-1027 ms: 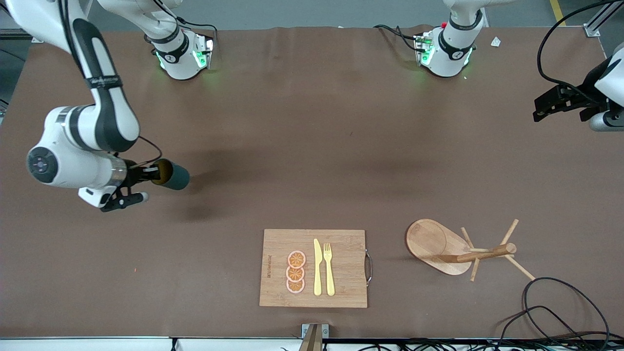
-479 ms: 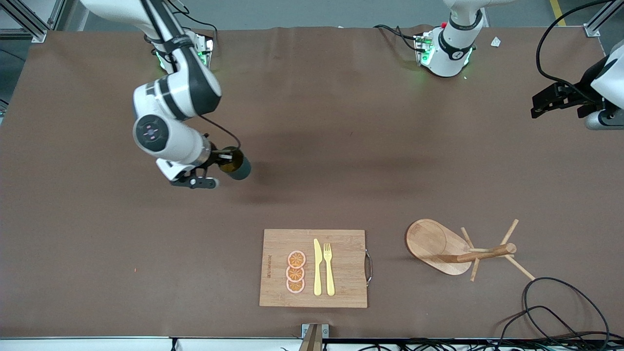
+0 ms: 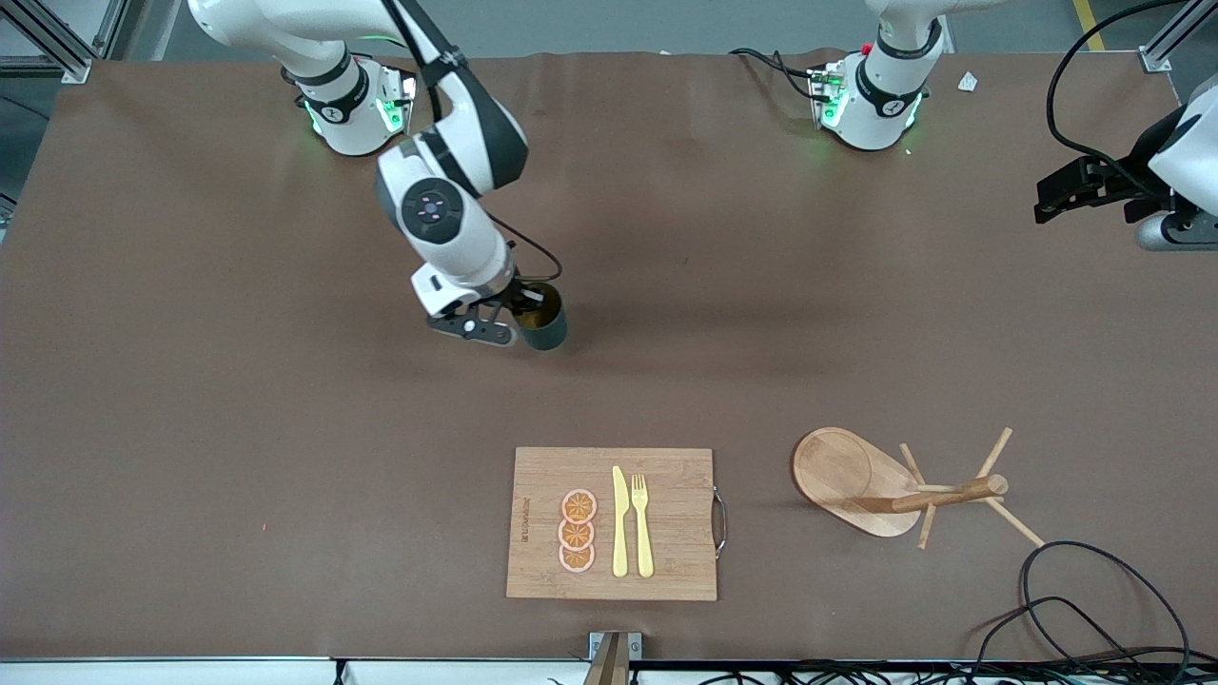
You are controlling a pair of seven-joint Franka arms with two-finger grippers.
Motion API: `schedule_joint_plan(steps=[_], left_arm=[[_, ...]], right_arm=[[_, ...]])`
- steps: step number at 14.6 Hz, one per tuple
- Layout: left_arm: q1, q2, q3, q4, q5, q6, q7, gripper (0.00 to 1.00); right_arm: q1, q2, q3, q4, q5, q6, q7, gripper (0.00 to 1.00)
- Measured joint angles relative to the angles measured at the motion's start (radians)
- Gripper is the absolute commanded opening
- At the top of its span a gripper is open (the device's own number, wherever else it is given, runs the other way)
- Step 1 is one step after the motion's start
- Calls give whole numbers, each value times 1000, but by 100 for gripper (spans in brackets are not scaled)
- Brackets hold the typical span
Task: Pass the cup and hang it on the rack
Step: 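Carry the teal mug with the right gripper toward the table middle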
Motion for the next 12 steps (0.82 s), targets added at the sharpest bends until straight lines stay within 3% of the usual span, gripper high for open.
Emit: schedule_joint_plan(steps=[7,9,11,12], left_arm=[[-6,98,-1,17,0,57,-3,100],[-3,117,-1,25,0,62,-3,100],[-1,120,0,37,0,62,-3,100],[-1,120,0,45,0,62,-3,100]], right_arm=[[98,142,-1,125,0,48,170,1],[114,161,-1,146,0,48,192,5],[121,170,-1,153,0,48,202,16],[122,173,-1,153,0,48,204,36]])
